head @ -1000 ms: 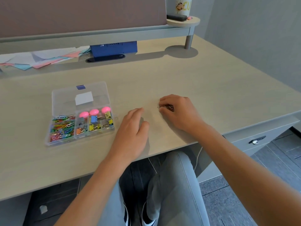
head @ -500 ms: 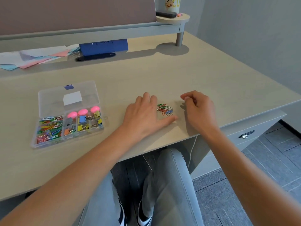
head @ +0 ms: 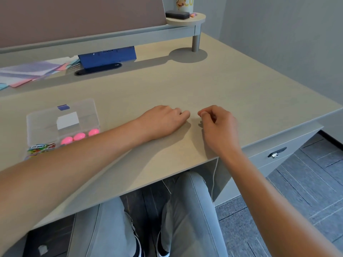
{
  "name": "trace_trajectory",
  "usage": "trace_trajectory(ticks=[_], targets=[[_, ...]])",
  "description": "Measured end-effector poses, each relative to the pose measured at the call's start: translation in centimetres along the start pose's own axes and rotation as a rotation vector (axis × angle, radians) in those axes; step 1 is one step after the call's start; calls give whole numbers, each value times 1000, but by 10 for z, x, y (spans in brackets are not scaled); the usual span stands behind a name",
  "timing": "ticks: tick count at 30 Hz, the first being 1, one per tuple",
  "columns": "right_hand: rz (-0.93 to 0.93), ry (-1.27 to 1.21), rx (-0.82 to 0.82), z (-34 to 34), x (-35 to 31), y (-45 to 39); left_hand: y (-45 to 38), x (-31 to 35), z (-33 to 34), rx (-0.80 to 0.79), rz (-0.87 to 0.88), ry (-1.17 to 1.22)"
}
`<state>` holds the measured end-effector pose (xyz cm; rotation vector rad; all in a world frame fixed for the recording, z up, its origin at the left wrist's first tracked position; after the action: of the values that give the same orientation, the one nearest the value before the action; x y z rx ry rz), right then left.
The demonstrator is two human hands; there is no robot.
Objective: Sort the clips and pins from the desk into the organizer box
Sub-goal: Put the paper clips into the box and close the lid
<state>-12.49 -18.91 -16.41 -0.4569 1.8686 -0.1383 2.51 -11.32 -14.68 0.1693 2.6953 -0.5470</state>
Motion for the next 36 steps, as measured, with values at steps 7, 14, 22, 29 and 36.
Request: trace_trajectory(ticks=[7, 14, 22, 29, 36], targets=[[-8, 12, -1, 2, 0, 0, -11, 1, 4, -48, -53, -24], [-8, 29, 6, 2, -2, 1, 0, -22, 6, 86, -418, 330], [-20, 97, -43, 10, -9, 1, 30, -36, 0, 324, -1276, 2184], [-45, 137, -39, 20, -15, -2, 13, -39, 14, 359, -1420, 2487], [-52, 151, -38, 25, -15, -5, 16, -47, 22, 370, -1478, 2330]])
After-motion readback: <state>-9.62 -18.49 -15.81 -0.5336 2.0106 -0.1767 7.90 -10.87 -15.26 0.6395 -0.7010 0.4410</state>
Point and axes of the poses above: each hand's wrist, its own y-axis away from the middle knuckle, its own z-axis out of the palm, x = y × z, the point moved 4 cm from there along -y, towards the middle knuckle, and after that the axes turned 13 degrees about x, right-handed, at the moved point
